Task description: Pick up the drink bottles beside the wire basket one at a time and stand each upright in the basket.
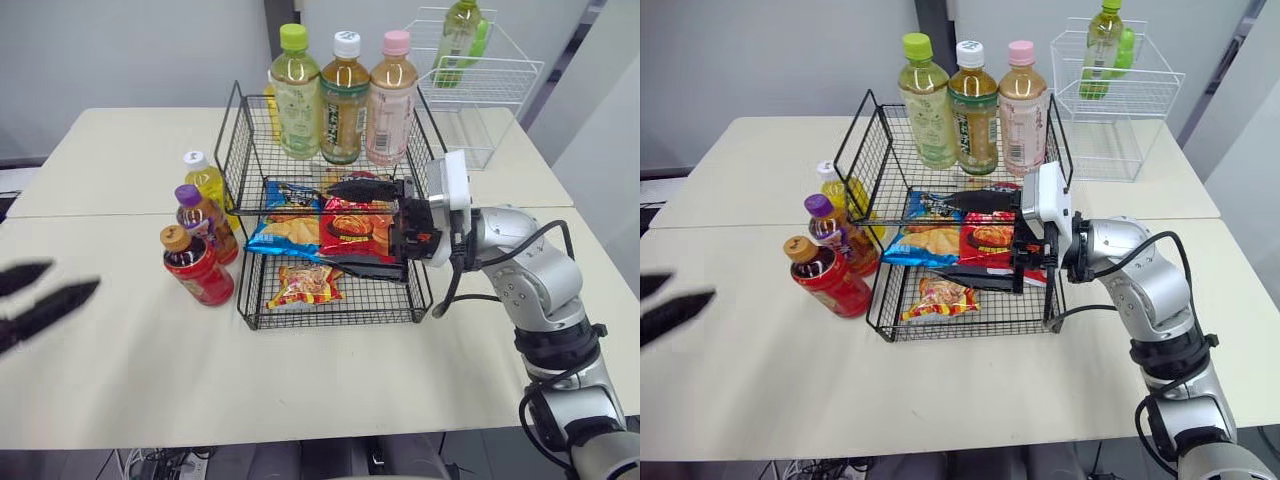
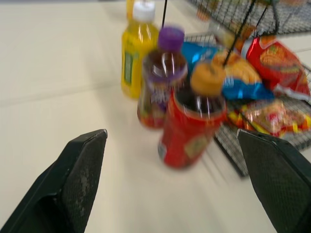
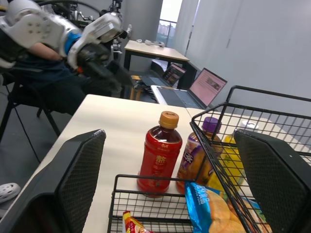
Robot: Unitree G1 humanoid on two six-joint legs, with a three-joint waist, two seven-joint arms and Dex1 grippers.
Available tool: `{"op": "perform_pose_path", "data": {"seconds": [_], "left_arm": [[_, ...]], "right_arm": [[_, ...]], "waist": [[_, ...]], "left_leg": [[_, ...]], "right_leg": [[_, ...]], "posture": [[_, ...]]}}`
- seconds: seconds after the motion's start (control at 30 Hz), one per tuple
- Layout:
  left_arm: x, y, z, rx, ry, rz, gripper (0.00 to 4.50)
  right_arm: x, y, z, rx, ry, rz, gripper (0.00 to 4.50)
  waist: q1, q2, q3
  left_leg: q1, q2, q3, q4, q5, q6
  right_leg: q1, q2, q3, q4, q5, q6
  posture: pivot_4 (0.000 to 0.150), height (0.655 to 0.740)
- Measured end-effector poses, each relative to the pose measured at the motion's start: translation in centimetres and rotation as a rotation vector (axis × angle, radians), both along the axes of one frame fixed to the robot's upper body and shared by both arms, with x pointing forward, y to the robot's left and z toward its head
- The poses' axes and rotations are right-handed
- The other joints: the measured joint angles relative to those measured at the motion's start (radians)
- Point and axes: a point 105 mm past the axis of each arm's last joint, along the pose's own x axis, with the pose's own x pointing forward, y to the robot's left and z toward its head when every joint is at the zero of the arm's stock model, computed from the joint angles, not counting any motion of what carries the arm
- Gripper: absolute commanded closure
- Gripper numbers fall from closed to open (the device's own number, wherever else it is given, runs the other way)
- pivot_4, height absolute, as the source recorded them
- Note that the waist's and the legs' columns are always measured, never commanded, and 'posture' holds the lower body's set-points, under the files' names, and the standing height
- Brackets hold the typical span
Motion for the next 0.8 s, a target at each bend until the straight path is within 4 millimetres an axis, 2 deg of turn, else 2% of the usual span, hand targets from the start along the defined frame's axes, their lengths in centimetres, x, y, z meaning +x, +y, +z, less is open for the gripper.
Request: {"op": "perform_pose_path", "data": {"seconds": [0.07,0.1,0.27,0.4,0.43,0.67,0.8], "left_arm": [[-1.0,-0.7,-0.5,0.01,0.025,-0.003,0.04],[-1.2,-1.2,-0.6,0.021,0.028,-0.014,0.04],[0.0,-2.1,0.8,0.07,-0.092,-0.015,0.04],[2.1,-2.8,1.1,0.078,-0.193,-0.003,0.04],[2.9,-3.3,1.0,0.064,-0.22,-0.009,0.04],[8.2,-6.2,1.5,0.017,-0.368,-0.019,0.04],[10.9,-8.0,-0.2,-0.011,-0.352,-0.004,0.04]], "right_arm": [[-0.2,0.1,-0.3,-0.016,0.008,0.028,0.0],[-0.4,0.3,-0.5,-0.026,0.011,0.051,0.0],[-0.8,0.5,-0.7,-0.04,0.009,0.083,0.0],[-0.5,0.5,-0.7,-0.041,0.001,0.052,0.0],[-0.3,0.5,-0.6,-0.036,0.001,0.037,0.0],[-0.3,0.3,-0.7,-0.017,-0.01,-0.032,0.0],[-0.5,0.3,-0.6,-0.009,-0.023,-0.063,0.0]], "waist": [[0.015,0.0,0.0],[0.02,0.001,0.001],[0.023,0.002,0.0],[0.019,0.003,0.0],[0.02,0.003,0.0],[0.022,0.002,0.0],[0.021,0.002,-0.001]], "left_leg": [[0.006,0.0,-0.001,0.0,0.0,0.0],[0.01,0.0,-0.001,0.0,0.0,0.0],[0.015,0.0,0.0,0.0,0.0,0.0],[0.014,0.0,0.001,-0.002,0.0,-0.001],[0.014,0.0,0.001,-0.002,-0.001,-0.001],[0.014,0.0,0.0,-0.002,-0.001,-0.001],[0.013,-0.001,0.001,-0.002,-0.001,-0.001]], "right_leg": [[0.005,0.0,-0.001,0.0,-0.002,0.002],[0.01,0.0,-0.001,0.0,-0.006,-0.003],[0.014,0.0,0.0,0.0,-0.006,-0.004],[0.013,0.001,0.002,0.0,-0.004,-0.002],[0.013,0.001,0.001,0.0,-0.002,0.002],[0.013,0.002,0.001,-0.001,-0.002,0.003],[0.013,0.002,0.002,-0.001,-0.001,0.003]], "posture": [[0.15,0.74],[0.15,0.74],[0.15,0.74],[0.15,0.74],[0.15,0.74],[0.15,0.74],[0.15,0.74]]}}
